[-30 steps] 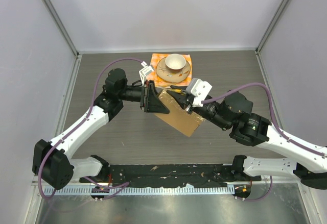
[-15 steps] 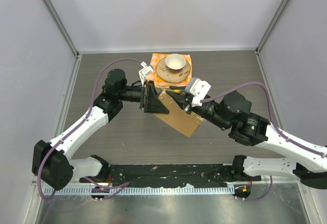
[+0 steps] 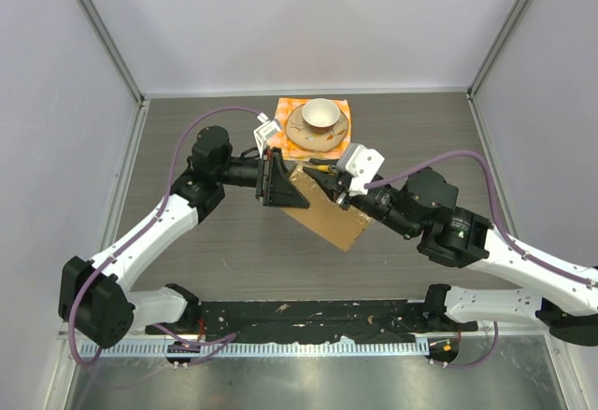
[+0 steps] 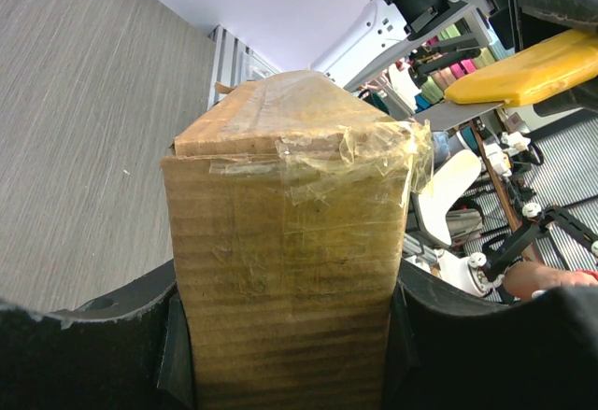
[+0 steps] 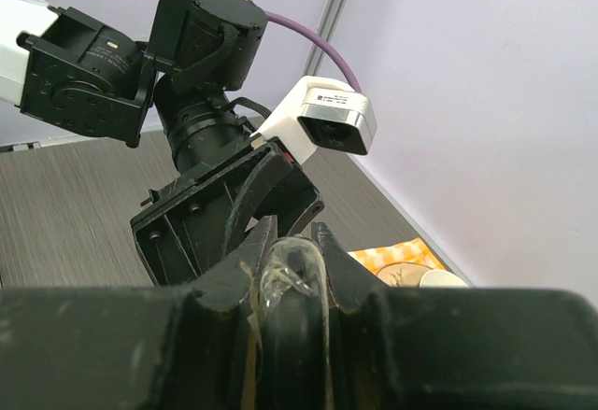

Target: Unpack the express box

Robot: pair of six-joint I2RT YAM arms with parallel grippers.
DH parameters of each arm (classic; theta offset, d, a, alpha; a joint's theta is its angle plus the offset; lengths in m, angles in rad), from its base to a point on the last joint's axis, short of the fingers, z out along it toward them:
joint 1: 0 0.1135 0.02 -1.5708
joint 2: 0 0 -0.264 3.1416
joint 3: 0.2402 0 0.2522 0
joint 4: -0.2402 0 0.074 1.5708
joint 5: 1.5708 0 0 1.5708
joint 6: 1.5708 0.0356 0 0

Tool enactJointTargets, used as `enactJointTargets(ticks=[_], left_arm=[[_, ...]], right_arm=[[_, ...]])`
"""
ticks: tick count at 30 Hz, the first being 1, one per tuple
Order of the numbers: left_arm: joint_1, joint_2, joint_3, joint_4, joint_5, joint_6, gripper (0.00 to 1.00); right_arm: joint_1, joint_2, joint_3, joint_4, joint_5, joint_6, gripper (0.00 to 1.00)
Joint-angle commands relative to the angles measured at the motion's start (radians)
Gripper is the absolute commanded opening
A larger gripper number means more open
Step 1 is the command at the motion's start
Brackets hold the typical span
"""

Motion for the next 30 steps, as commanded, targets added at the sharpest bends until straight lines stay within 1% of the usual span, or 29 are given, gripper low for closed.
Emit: enactJointTargets(ticks=[1, 10, 15, 22, 30], left_arm=[[-0.006, -0.033, 0.008, 0.056, 0.013, -0.020, 0.00], [-0.006, -0.039, 0.011, 0.085, 0.018, -0.056, 0.00], [-0.006, -0.049, 0.011, 0.094, 0.022, -0.068, 0.00], [-0.006, -0.055, 0.013, 0.106, 0.022, -0.077, 0.00], [-0.005, -0.061, 0.019, 0.128, 0.022, -0.097, 0.00]], right_arm=[[0.002, 0.008, -0.004, 0.013, 0.046, -0.024, 0.01], [0.002, 0.029, -0.002, -0.037, 0.095, -0.066, 0.01], [0.002, 0.054, 0.012, -0.103, 0.106, -0.066, 0.01], [0.003, 0.060, 0.004, -0.204, 0.115, -0.029, 0.01], [0.003, 0.008, -0.068, -0.274, 0.140, 0.063, 0.01]])
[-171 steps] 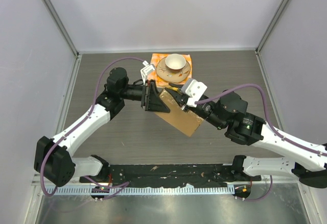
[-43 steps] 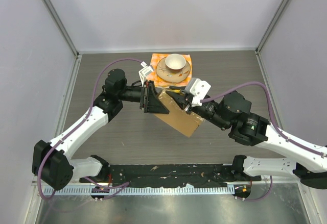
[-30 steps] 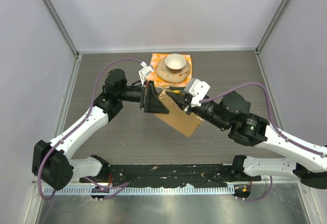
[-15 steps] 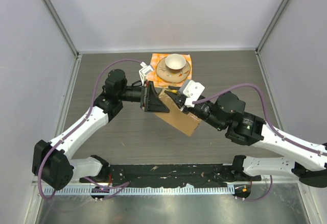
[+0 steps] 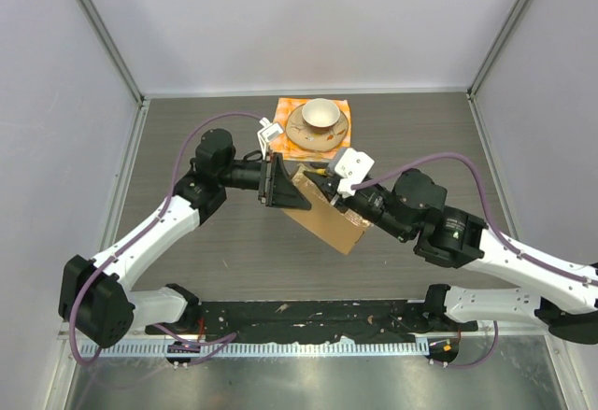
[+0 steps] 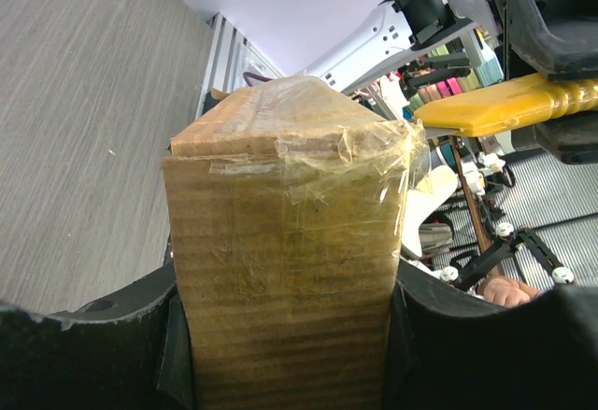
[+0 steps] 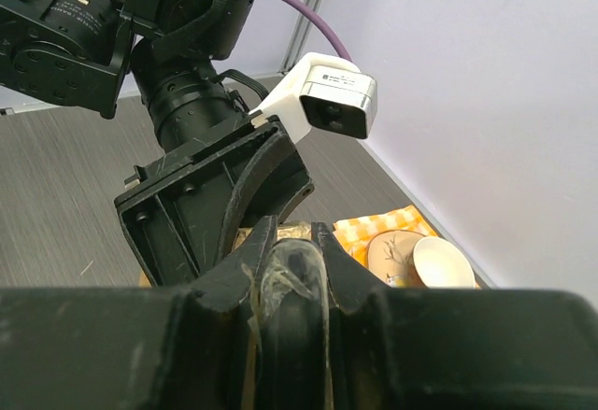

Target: Unpack the express box

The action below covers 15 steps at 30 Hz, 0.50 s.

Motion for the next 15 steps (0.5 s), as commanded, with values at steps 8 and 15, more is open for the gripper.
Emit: enactJointTargets(ticks=[8, 15], left_arm=[[-0.003, -0.062, 0.050, 0.179, 0.056, -0.059, 0.00], [-0.003, -0.067, 0.053, 0.189, 0.052, -0.071, 0.00]], right_arm=[[-0.004, -0.069, -0.122, -0.245, 0.112, 0.130, 0.01], [-0.001, -0.082, -0.122, -0.298, 0.139, 0.142, 0.01]])
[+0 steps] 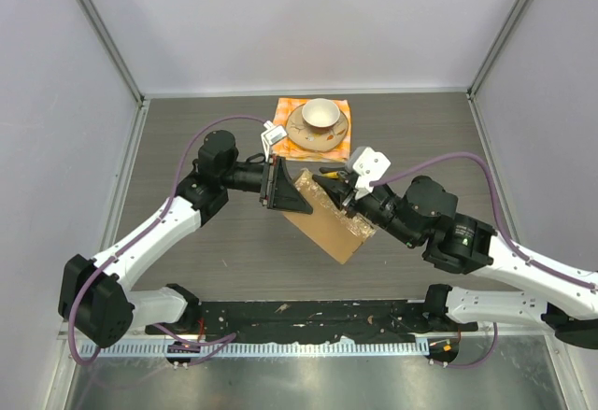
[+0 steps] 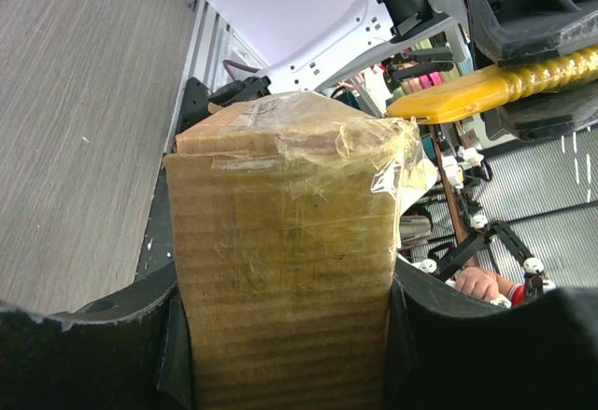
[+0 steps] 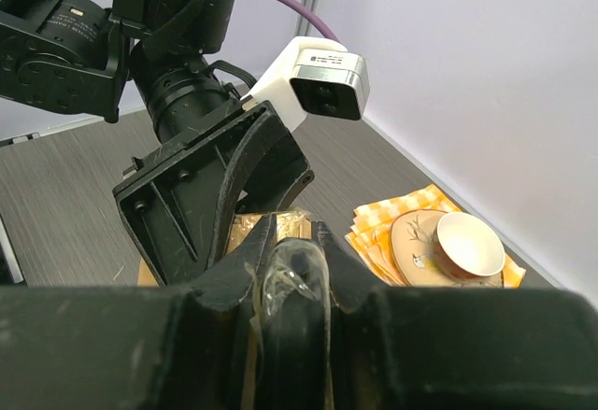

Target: Unpack the express box

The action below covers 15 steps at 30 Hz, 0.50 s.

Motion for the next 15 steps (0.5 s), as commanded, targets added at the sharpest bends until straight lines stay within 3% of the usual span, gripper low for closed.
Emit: enactJointTargets(ticks=[1, 15], left_arm=[[0.020, -0.067, 0.055, 0.193, 0.038, -0.026, 0.00], [0.029, -0.069, 0.045, 0.200, 0.032, -0.032, 0.00]], right_arm=[[-0.001, -0.002, -0.042, -0.312, 0.110, 0.020, 0.01], [0.051, -0.042, 0.002, -0.438, 0.208, 0.021, 0.01]])
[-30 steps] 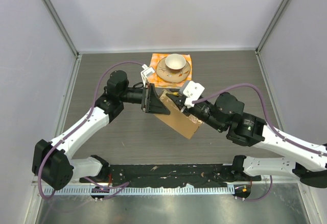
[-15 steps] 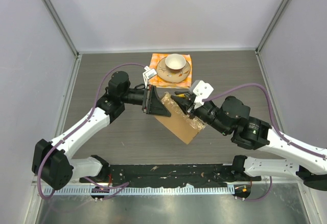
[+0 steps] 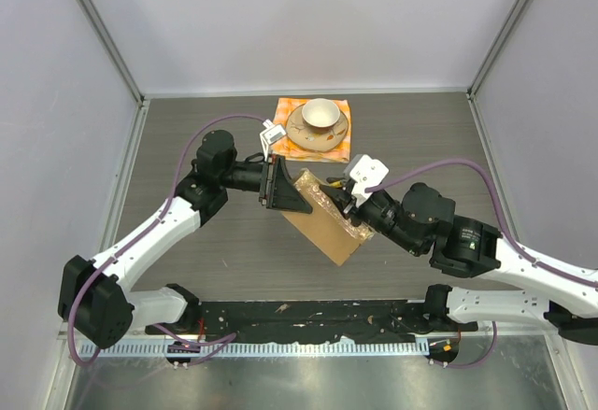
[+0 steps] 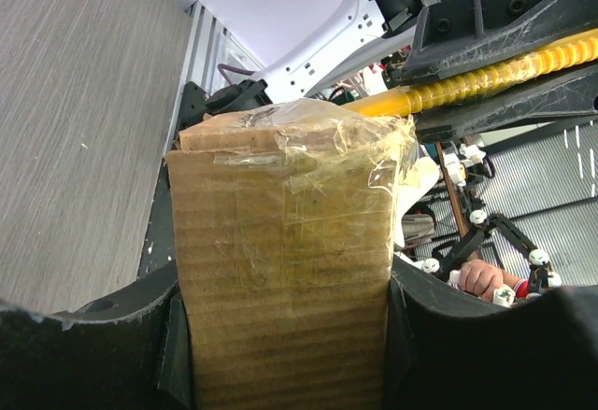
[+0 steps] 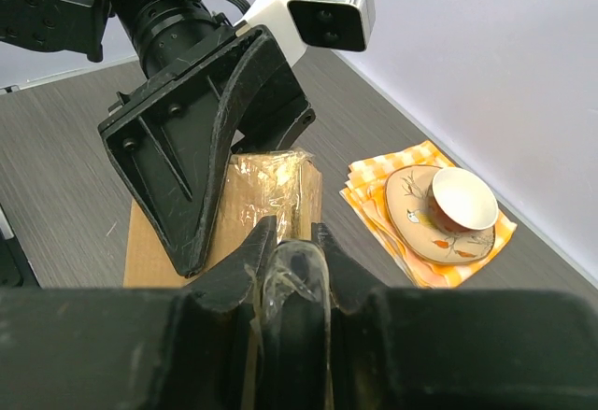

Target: Unpack the express box

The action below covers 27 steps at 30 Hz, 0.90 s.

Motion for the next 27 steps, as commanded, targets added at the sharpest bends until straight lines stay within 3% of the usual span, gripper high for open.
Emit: enactJointTargets(ticks=[1, 9, 27], left_arm=[[0.028, -0.064, 0.047, 0.177, 0.025, -0.024, 0.00], [0.058, -0.064, 0.042, 0.091, -0.031, 0.044, 0.00], [0.164, -0.086, 0.058, 0.101, -0.079, 0.036, 0.00]], right_arm=[[0.006, -0.015, 0.001, -0.302, 0.115, 0.003, 0.01], [0.058, -0.009, 0.033, -0.391, 0.143, 0.079, 0.01], [0.167, -0.023, 0.021, -0.456, 0.273, 0.221, 0.01]])
